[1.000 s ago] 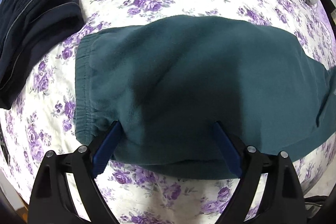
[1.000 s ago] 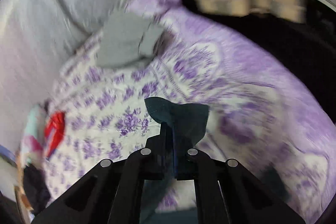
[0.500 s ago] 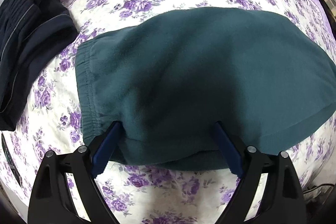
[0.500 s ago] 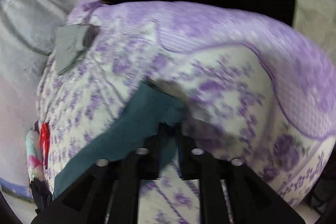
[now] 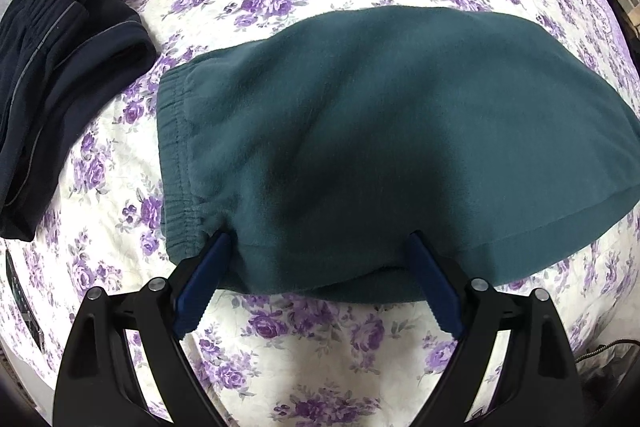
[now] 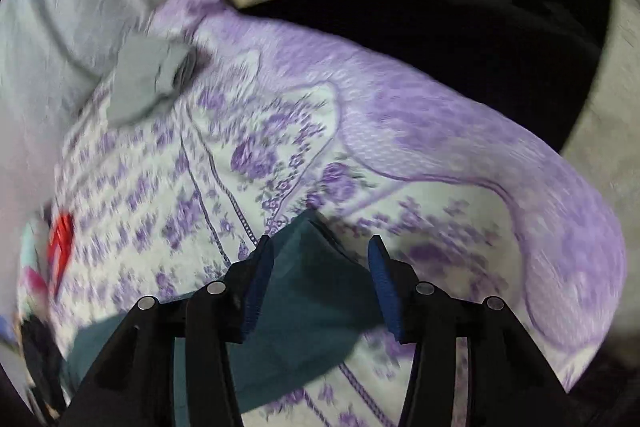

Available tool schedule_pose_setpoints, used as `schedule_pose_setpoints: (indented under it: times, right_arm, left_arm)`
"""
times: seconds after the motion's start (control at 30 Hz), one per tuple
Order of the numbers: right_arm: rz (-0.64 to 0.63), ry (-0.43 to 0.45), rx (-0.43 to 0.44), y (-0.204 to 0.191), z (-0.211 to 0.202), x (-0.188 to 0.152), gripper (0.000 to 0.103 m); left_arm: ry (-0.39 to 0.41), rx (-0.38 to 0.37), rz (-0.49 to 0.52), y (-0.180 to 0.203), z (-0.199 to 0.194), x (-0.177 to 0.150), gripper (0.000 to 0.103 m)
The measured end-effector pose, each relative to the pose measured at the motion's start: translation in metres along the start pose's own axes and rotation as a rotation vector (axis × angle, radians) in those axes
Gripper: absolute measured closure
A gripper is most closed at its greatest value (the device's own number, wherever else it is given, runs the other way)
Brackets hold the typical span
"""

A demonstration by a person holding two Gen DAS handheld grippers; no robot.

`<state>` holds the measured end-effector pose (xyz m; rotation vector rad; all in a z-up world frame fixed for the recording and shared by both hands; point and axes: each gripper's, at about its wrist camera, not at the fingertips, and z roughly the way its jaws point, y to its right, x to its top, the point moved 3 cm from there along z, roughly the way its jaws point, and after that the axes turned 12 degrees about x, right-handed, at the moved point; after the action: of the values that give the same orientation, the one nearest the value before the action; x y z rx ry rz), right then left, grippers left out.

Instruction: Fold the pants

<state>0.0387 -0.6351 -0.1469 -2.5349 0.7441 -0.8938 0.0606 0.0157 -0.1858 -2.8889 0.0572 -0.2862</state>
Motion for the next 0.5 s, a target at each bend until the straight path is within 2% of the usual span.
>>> schedule_pose_setpoints:
  times: [0.03,0.1,0.23,0.3,0.33,0.37,0.4,0.43,0.5]
  right_arm:
    - [-0.021,-0.04,-0.005,-0.002,0.009,0.001,0.057]
    - [-0.062,-0.101,-0.018,-0.004,0.02,0.003,0.096]
    - [-0.066,0.04,0.04,-0.009,-0.007,0.018,0.096]
    - [-0.067,0.062,0.044,-0.007,-0.003,0.022,0.095]
    - [-0.073,0.044,0.034,-0.006,0.005,0.023,0.094]
    - [-0.073,0.015,0.015,-0.003,0.018,0.022,0.089]
    - [-0.073,-0.001,-0.022,0.0,0.027,0.02,0.069]
    - [-0.08,-0.006,-0.065,0.003,0.032,0.019,0.059]
    - [-0.056,0.012,-0.113,0.01,0.031,0.018,0.053]
  left_arm:
    - [-0.002,0.003,0.001,0.002,-0.002,-0.001,0.016]
    - [-0.008,0.007,-0.002,0.003,-0.002,-0.001,0.016]
    - [-0.017,0.015,-0.014,0.006,0.003,0.005,0.016]
    - [-0.024,0.014,-0.031,0.006,0.005,0.007,0.016]
    - [-0.027,0.015,-0.034,0.006,0.007,0.008,0.016]
    - [-0.03,0.02,-0.033,0.006,0.009,0.01,0.016]
    - [-0.032,0.025,-0.028,0.007,0.01,0.011,0.016]
    - [-0.033,0.028,-0.023,0.008,0.012,0.012,0.016]
    - [-0.042,0.031,-0.017,0.008,0.013,0.014,0.016]
